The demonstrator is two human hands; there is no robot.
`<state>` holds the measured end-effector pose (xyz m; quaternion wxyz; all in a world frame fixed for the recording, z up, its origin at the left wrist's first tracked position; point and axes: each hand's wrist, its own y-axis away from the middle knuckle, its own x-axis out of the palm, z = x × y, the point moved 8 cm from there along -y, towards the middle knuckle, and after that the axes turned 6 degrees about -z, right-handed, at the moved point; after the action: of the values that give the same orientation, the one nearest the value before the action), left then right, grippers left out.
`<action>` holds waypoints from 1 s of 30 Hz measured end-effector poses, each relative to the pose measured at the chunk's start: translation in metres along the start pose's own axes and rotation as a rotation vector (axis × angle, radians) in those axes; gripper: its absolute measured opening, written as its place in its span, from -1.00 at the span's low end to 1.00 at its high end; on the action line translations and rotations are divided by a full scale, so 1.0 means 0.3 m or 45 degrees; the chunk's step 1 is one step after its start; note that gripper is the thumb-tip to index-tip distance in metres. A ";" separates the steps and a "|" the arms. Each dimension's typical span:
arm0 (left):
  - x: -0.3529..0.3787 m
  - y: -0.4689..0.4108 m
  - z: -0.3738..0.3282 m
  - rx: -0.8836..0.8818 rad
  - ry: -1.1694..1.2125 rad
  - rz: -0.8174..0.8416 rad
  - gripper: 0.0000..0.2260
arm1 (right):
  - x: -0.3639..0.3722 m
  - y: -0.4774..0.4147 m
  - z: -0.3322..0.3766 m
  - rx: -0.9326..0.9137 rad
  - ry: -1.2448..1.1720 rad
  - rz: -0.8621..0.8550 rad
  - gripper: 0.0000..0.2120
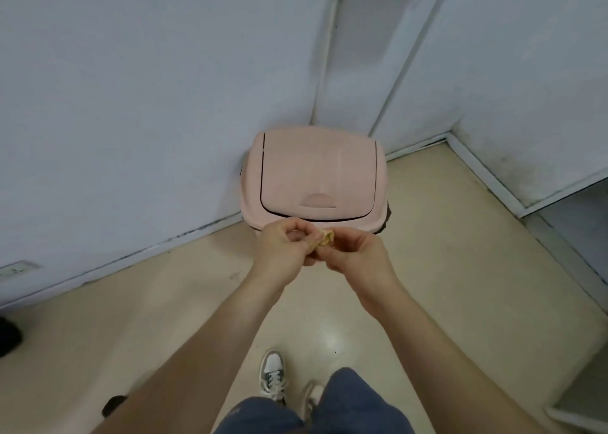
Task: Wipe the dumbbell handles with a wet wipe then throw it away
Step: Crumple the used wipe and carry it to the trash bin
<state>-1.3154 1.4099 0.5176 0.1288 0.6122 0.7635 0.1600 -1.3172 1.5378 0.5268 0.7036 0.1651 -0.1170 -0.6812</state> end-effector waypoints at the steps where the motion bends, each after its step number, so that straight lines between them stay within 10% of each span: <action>1: 0.032 -0.056 -0.003 -0.019 -0.036 0.027 -0.87 | -0.025 -0.064 0.014 -0.040 0.098 -0.030 -0.87; 13: 0.115 -0.826 0.275 -0.164 -0.842 -0.116 -0.43 | -0.143 -0.954 -0.070 -0.433 1.085 0.109 -0.89; 17: 0.135 -0.956 0.381 -0.340 -0.806 -0.004 -0.34 | -0.028 -1.062 -0.174 -0.502 1.310 0.288 -0.92; 24: 0.116 -1.162 0.434 -0.362 -0.711 0.073 -0.35 | 0.160 -1.101 -0.411 -0.308 1.371 0.900 -0.40; 30: 0.107 -1.294 0.464 -0.369 -0.769 0.184 -0.31 | 0.122 -1.179 -0.421 -0.193 1.519 0.806 -0.42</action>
<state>-1.6147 1.3761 0.2339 0.4231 0.6598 0.6148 0.0869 -1.5917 1.5045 0.2700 0.8228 0.4205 0.2965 -0.2412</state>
